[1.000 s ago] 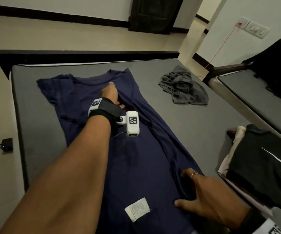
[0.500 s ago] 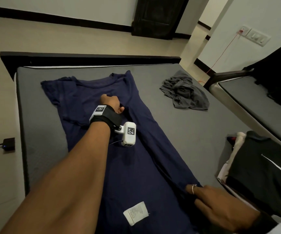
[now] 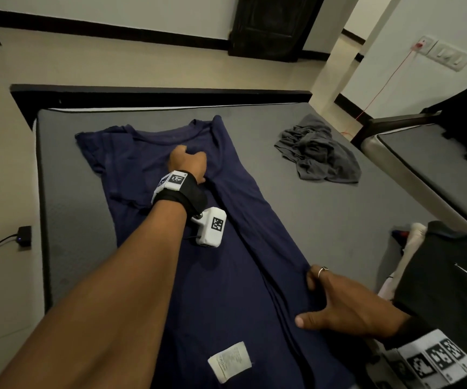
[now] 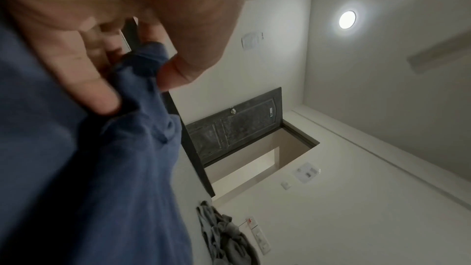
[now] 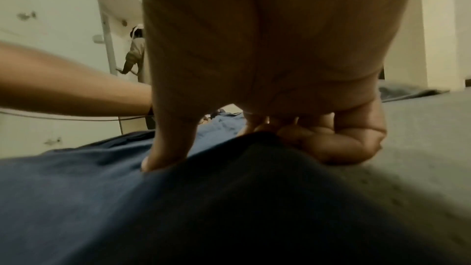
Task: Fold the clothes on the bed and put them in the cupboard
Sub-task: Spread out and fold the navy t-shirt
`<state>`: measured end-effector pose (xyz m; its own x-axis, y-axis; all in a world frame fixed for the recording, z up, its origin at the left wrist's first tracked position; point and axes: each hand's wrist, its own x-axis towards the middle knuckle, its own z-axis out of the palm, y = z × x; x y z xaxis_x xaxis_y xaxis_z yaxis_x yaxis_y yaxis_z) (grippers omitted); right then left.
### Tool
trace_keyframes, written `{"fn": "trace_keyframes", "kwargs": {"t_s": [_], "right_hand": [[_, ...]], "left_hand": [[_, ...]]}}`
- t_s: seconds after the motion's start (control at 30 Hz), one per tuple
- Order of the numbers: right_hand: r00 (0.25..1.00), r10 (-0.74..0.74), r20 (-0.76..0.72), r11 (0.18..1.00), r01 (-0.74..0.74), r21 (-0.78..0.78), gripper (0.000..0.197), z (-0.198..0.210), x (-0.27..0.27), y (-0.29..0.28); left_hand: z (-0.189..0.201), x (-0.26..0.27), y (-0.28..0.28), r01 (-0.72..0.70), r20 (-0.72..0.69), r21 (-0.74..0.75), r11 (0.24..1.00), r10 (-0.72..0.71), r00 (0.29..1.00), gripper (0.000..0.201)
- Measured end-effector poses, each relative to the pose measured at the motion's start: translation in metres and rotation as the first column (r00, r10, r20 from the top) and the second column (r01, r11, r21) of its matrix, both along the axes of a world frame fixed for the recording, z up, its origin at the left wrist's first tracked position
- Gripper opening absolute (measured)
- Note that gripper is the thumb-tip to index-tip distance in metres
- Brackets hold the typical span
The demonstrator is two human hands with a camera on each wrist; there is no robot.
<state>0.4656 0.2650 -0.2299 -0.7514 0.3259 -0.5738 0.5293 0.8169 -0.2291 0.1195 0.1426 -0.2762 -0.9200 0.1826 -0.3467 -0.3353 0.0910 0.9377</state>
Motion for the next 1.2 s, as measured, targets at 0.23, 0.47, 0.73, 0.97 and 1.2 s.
{"fn": "trace_keyframes", "kwargs": {"t_s": [0.23,0.47,0.73,0.97,1.2], "right_hand": [[0.993,0.068,0.097,0.992,-0.057,-0.114,0.080,-0.015,-0.018,0.019],[0.994,0.080,0.080,0.984,-0.066,-0.164,0.069,-0.021,-0.021,0.018],[0.991,0.105,0.088,0.984,-0.090,-0.152,0.073,-0.024,-0.022,0.018],[0.990,0.117,0.077,0.985,-0.106,-0.135,0.084,-0.027,-0.021,0.019],[0.991,0.103,0.080,0.986,-0.092,-0.137,0.094,-0.030,-0.021,0.021]], "left_hand": [[-0.004,-0.051,0.002,0.075,0.142,-0.175,0.982,-0.050,0.989,0.088],[0.016,-0.064,0.026,0.195,-0.116,-0.808,0.555,-0.475,0.872,0.078],[0.013,-0.074,0.033,0.100,-0.293,-0.687,0.720,-0.400,0.869,0.033],[0.005,-0.087,0.018,0.167,-0.091,-0.552,0.817,-0.259,0.962,0.072],[0.012,-0.077,0.019,0.275,-0.028,-0.821,0.500,-0.518,0.855,0.094]]}}
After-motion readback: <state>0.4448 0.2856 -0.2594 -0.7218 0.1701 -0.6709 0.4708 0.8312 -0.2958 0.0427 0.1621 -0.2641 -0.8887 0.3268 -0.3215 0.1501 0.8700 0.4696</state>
